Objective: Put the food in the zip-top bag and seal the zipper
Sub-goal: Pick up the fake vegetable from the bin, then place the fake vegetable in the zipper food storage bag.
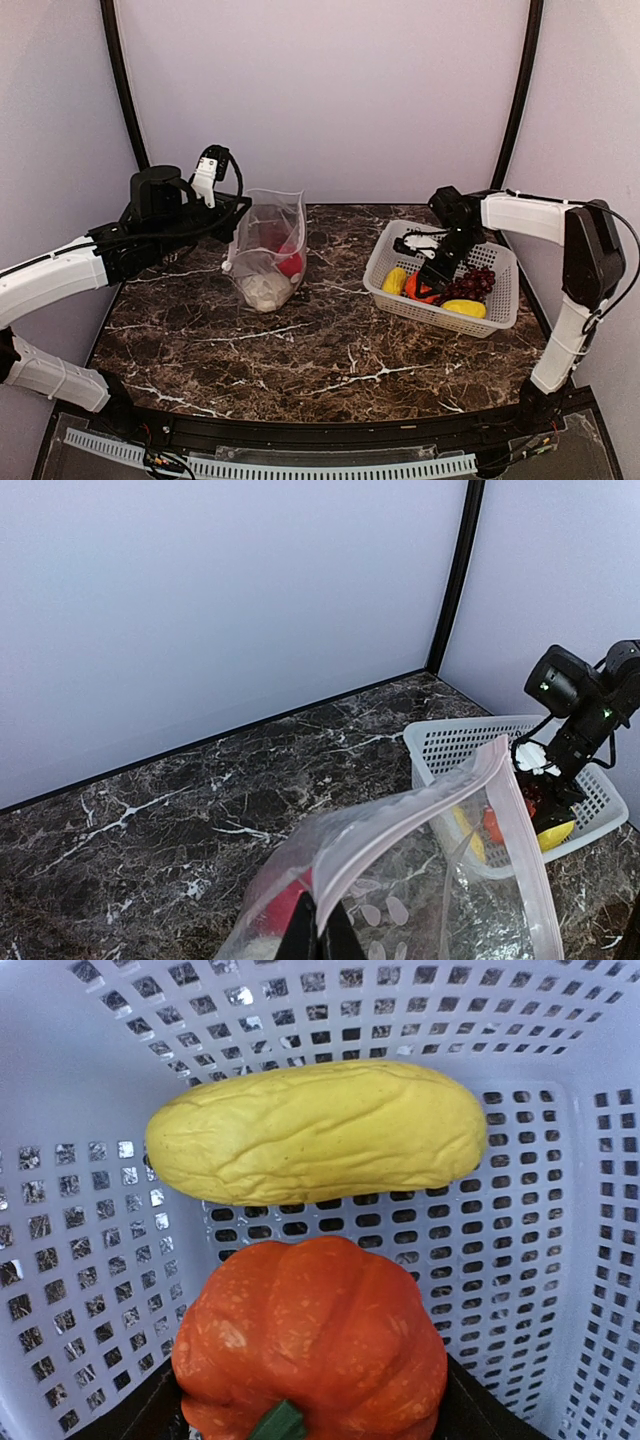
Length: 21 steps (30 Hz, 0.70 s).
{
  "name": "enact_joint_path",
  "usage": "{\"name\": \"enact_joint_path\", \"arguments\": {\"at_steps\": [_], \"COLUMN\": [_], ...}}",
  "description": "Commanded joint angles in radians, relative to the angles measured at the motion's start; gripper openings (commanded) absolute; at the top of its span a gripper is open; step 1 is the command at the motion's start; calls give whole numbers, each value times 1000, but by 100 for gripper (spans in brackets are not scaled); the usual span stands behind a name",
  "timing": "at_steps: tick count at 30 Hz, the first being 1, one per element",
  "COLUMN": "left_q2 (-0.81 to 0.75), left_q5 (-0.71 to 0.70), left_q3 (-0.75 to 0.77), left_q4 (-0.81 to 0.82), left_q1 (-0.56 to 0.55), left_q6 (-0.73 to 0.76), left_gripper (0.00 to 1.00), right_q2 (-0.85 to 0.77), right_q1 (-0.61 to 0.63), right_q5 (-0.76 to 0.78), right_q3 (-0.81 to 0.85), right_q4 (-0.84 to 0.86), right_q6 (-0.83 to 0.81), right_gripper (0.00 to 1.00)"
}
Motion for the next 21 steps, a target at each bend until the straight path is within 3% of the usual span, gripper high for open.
{"name": "enact_joint_path", "arguments": {"at_steps": [1,8,21], "left_q2": [4,8,12], "left_q5": [11,9,-16], "left_q3": [5,5,1], "left_q4": [8,8,10], "left_q1": [4,4,4], "left_q6": [-10,-9,5], "left_gripper": [1,1,1], "right_q2": [-85,-137,-79], "right_q1": [5,5,58], "right_q5": [6,-124,-432], "right_q3": [64,198,556], "right_q4": [-38,-63,-66], "right_q6": [-11,-24,21], "right_gripper": [61,59,59]}}
